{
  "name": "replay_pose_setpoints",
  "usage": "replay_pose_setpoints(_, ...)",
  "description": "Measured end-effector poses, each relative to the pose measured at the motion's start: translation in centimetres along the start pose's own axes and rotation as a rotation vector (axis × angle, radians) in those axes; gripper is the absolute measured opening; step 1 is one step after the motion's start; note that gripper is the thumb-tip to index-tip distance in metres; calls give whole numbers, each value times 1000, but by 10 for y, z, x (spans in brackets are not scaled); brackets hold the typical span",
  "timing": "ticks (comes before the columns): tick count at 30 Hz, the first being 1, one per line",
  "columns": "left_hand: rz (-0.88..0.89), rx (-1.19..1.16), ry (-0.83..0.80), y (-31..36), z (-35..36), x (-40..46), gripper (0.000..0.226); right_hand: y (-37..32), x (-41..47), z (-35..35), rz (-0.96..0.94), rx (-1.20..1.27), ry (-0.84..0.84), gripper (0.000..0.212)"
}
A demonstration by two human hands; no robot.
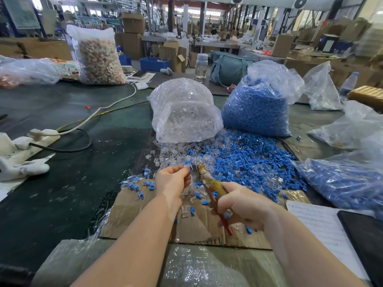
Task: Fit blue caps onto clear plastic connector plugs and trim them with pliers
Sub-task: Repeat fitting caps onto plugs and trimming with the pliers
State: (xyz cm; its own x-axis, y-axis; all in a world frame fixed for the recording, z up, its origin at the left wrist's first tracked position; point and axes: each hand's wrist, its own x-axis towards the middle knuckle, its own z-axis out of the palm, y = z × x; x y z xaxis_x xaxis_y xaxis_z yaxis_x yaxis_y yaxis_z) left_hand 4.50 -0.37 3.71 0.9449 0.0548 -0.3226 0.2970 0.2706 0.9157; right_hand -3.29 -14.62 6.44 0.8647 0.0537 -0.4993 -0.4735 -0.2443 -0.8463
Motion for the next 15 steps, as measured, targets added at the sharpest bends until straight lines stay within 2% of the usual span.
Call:
replay_pose_setpoints(3,6,20,14,0,0,0,4,1,2,0,31,-103,-8,43)
replay_pose_setpoints(12,4,44,41,0,2,1,5,-3,4,4,36,-209,-11,45)
replay_pose_setpoints(15,0,42,47,-1,3,2,6,-5,3,5,30,-241,-1,40)
